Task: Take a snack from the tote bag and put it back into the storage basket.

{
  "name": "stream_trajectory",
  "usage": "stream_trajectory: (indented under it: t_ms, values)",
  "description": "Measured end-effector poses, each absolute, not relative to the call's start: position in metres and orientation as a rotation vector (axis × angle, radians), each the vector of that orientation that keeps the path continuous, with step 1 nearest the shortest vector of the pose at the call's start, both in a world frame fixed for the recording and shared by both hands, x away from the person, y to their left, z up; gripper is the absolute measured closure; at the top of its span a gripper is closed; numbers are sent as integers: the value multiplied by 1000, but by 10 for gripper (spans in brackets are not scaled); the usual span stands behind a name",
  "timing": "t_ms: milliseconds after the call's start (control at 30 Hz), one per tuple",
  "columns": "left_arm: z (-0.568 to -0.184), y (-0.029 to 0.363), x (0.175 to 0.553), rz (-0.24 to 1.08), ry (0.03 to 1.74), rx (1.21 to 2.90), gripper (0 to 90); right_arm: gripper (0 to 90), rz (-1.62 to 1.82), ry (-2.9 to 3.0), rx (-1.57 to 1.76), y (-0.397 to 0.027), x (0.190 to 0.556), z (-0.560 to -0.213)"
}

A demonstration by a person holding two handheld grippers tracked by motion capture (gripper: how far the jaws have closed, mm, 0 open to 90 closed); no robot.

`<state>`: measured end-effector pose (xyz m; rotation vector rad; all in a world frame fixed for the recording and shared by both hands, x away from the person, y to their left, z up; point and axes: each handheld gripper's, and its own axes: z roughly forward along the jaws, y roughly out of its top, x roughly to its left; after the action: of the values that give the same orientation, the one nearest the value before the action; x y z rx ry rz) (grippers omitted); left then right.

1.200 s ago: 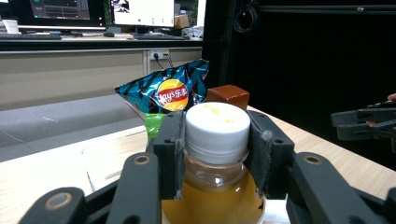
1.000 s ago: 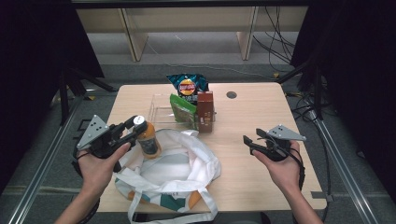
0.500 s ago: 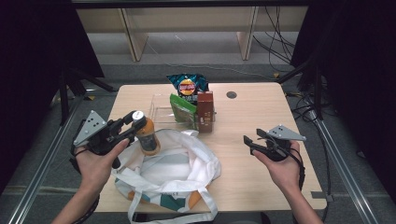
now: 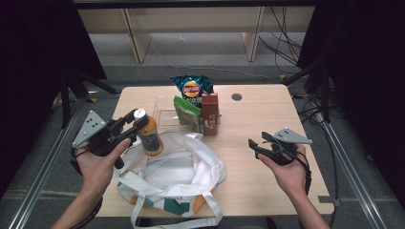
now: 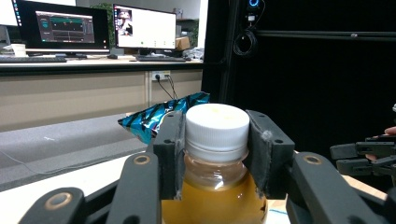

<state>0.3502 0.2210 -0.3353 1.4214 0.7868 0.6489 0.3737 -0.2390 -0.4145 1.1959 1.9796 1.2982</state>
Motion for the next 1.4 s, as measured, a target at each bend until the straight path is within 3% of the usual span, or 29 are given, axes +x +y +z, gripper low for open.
stream_trajectory:
  t_ms: [1400]
  values:
    - [-310, 225, 369, 694, 796, 1377, 591, 400, 1307, 1966, 1202, -238, 375, -417]
